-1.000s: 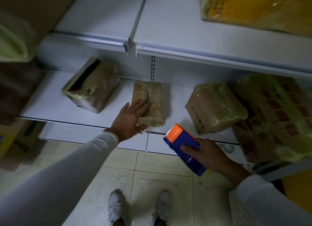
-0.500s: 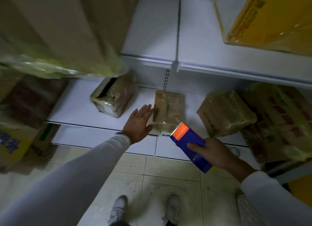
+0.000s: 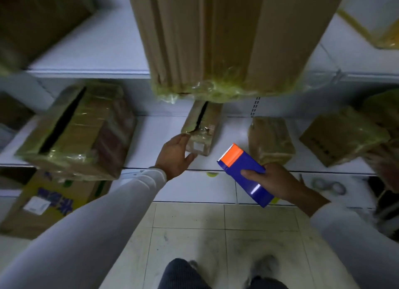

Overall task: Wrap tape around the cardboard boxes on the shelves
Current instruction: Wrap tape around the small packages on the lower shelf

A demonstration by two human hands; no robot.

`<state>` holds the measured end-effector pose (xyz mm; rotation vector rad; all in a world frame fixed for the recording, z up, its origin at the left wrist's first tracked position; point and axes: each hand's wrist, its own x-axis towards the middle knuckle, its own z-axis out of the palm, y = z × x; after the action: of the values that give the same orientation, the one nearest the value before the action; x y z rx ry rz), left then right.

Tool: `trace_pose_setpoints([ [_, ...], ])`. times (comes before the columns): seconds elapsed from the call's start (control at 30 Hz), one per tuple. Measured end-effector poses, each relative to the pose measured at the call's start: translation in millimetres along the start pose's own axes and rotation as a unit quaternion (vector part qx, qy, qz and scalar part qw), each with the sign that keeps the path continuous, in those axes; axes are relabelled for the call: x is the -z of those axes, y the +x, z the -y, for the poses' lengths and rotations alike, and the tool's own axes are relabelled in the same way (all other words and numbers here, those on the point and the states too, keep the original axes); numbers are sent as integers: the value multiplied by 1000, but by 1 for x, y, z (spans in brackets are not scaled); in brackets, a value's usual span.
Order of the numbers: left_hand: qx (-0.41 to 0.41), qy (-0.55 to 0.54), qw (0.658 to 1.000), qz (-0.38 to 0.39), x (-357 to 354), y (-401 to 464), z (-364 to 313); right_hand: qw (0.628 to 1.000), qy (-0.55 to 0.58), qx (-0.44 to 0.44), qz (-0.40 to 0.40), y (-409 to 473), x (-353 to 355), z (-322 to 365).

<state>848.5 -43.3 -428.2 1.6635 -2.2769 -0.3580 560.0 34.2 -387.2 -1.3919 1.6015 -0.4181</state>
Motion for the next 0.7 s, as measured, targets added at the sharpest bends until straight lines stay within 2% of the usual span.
trace_pose_setpoints([
  [0.23, 33, -18, 998, -53, -15, 37, 3, 1000, 0, -15, -26, -7, -16, 3],
  [0.43, 85, 19, 996, 1, -40, 69, 6, 998, -4, -40, -39, -5, -13, -19],
  [0.57, 161, 2, 986, 31, -57, 77, -2, 998, -8, -39, -38, -1, -10, -36],
  [0.7, 182, 18, 983, -16, -63, 72, -13, 999, -19, -39, -25, 1, -6, -44],
])
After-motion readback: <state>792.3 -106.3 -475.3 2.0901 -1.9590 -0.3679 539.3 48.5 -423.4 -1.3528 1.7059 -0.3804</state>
